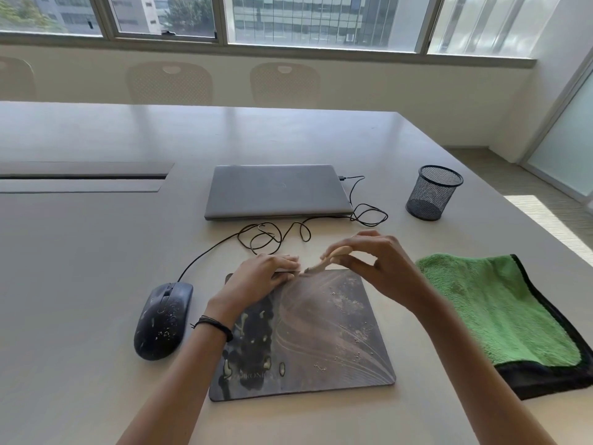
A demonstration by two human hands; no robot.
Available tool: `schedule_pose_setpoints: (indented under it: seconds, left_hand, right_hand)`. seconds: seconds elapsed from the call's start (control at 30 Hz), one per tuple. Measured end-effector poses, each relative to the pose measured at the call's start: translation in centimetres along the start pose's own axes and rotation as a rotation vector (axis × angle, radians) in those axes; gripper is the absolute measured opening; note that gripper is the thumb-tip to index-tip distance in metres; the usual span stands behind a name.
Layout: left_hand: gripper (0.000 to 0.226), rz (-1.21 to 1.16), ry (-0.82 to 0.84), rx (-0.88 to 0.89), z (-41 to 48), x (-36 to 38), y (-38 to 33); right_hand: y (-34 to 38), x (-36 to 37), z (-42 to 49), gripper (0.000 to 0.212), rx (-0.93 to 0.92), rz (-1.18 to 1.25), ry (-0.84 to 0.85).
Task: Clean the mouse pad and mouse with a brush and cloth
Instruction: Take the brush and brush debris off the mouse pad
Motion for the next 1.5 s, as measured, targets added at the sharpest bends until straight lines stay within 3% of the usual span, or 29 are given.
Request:
schedule_pose_setpoints:
  seconds: [0.13, 0.27, 0.37, 0.67, 0.97, 1.2, 1.5]
  left_hand:
    - [0.032, -0.01, 0.004, -0.011, 0.1, 0.2, 0.4]
    - [0.031, -0.035, -0.006, -0.009, 0.1, 0.2, 0.5]
    - [0.032, -0.033, -0.003, -0.003, 0.2, 0.2, 0.5]
    - [0.033, -0.012, 0.009, -0.001, 0.1, 0.3, 0.4]
    - [0.033, -0.023, 0.007, -0.006, 0.1, 0.3, 0.5]
    - [0.032, -0.023, 0.0, 0.002, -0.1, 0.0, 0.1]
    - [0.032, -0.013, -0.008, 0.004, -0.1, 0.0, 0.1]
  right_hand:
    - [-1.0, 0.9, 0.0, 0.013, 0.02, -0.075, 0.015]
    - [-0.8, 1.9, -0.4, 0.024, 0.023, -0.036, 0.118]
    - [-0.2, 1.6, -0.5, 0.02, -0.007, 0.027, 0.167]
    - [-2.1, -0.4, -0.5, 0.01, 0.063, -0.085, -0.046]
    - [0.0, 0.6, -0.3, 0.016, 0.008, 0.001, 0.168]
    - [-1.5, -0.9, 0.0, 0.007, 0.079, 0.011, -0.057]
    - [-0.5, 2.0, 0.1, 0.014, 0.031, 0.099, 0.146]
Point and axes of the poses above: each hand's wrist, its own z-axis towards the middle knuckle, its own x-axis out of the palm, y = z × x, the point moved 10 cm from there along z, towards the middle knuckle, and after that the axes turned 9 degrees about y, right-handed, at the moved point
